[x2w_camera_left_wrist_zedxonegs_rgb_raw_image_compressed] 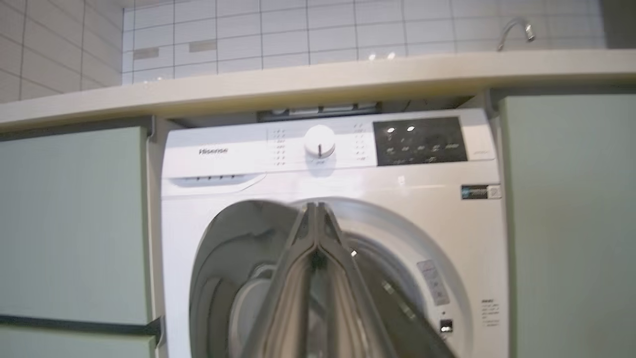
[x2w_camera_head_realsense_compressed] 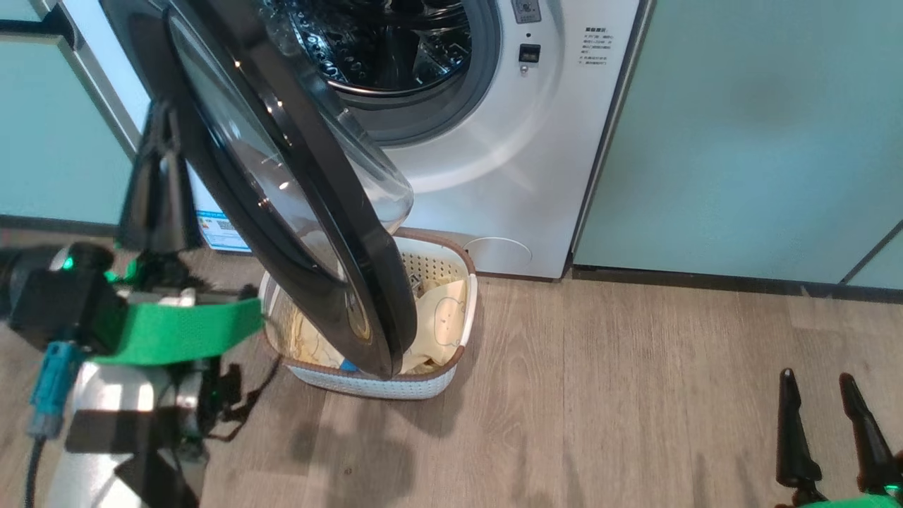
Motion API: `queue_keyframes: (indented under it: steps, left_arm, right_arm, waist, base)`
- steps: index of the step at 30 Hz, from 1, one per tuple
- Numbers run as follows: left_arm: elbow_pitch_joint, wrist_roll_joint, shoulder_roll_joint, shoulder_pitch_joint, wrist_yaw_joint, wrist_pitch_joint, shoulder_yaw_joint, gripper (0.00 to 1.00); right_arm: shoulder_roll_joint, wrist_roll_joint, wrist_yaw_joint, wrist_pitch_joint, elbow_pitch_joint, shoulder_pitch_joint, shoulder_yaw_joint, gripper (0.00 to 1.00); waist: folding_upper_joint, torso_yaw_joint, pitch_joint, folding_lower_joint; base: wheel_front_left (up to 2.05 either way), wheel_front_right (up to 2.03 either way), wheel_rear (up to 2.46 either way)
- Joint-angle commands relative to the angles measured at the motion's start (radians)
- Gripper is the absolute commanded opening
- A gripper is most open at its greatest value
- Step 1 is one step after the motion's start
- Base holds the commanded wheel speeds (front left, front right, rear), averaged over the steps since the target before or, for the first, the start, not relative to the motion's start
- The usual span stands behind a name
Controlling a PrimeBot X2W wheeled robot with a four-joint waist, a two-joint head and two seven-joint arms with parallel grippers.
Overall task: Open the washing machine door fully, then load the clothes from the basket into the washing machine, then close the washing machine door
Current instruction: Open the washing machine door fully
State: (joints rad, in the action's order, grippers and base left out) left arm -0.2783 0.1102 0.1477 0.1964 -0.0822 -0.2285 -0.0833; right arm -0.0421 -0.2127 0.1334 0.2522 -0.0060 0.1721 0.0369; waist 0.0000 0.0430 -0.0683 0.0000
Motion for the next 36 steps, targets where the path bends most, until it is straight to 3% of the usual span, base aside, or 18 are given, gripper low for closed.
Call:
queue_keyframes:
  steps: [1,7,18,27,36]
  left_arm:
    - [-0.067,-0.014,0.026,0.062,0.006,0.017,-0.008,0.00]
    - [-0.160,-0.006,0.004,0.113,0.068,0.095,0.132,0.00]
    - [-0.161,0.107,-0.066,0.069,0.138,0.311,0.404,0.00]
    - [-0.083,0.149,-0.075,0.005,0.128,0.395,0.479,0.00]
    - [0.017,0.116,-0.056,0.000,0.066,0.411,0.434,0.00]
  right_arm:
    - [-0.008,0.001,-0.003,0.010,-0.032,-0.020,-0.015,1.00]
    - [-0.008,0.004,-0.003,0.010,-0.031,-0.018,-0.021,1.00]
    - [-0.008,0.004,-0.003,0.010,-0.027,-0.016,-0.023,1.00]
    - [-0.008,-0.001,-0.003,0.010,-0.028,-0.026,-0.021,1.00]
    - [-0.008,-0.008,-0.003,0.010,-0.023,-0.035,-0.020,1.00]
  waist:
    - [0.0000,0.000,0.003,0.0000]
    - [0.0000,0.006,0.010,0.0000]
    - [0.0000,0.034,0.001,0.0000]
    - [0.0000,0.044,-0.020,0.0000]
    - [0.0000,0.043,-0.035,0.0000]
  base:
    - [0.00,0.00,0.00]
    - [0.00,0.00,0.00]
    - [0.00,0.00,0.00]
    - [0.00,0.00,0.00]
    - [0.00,0.00,0.00]
